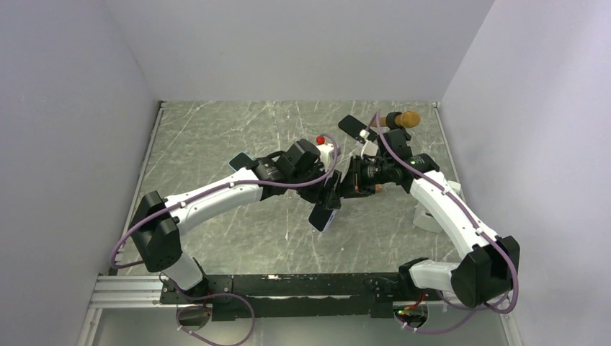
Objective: Take the phone out of the phone case
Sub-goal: Pick up the phone at the center of the board, then remove the phone case from the phone.
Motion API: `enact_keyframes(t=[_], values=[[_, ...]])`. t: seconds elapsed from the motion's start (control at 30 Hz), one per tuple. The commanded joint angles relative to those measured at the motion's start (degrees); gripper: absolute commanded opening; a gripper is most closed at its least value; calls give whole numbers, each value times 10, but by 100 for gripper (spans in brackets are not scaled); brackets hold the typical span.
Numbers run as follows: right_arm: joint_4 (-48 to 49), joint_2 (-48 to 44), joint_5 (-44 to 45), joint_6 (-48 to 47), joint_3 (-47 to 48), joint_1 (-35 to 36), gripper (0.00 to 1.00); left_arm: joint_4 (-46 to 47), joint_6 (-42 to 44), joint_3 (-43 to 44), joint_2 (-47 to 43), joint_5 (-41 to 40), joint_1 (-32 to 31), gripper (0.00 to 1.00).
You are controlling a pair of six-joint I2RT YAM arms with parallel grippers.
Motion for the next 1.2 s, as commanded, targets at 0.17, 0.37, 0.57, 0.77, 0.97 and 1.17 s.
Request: enact_keyframes(t=[0.17,0.37,0.57,0.77,0.97,1.17], values=[[42,14,-41,14,15,-3,0,2,-22,62,-35,18,25,72],[133,-11,-150,86,20,-77,0,110,-122,-74,-156,116,111,99],[303,-16,-248,211,0,-131,0,206,-233,-190,-261,233,212,88],[402,-18,-271,304,2,-130,0,281,-324,-218,-280,305,236,60],[499,-25,-280,378,-18,-130,0,319,-383,-232,-289,305,244,35],[527,-28,-285,402,-22,-130,0,316,-407,-245,-302,275,252,40]])
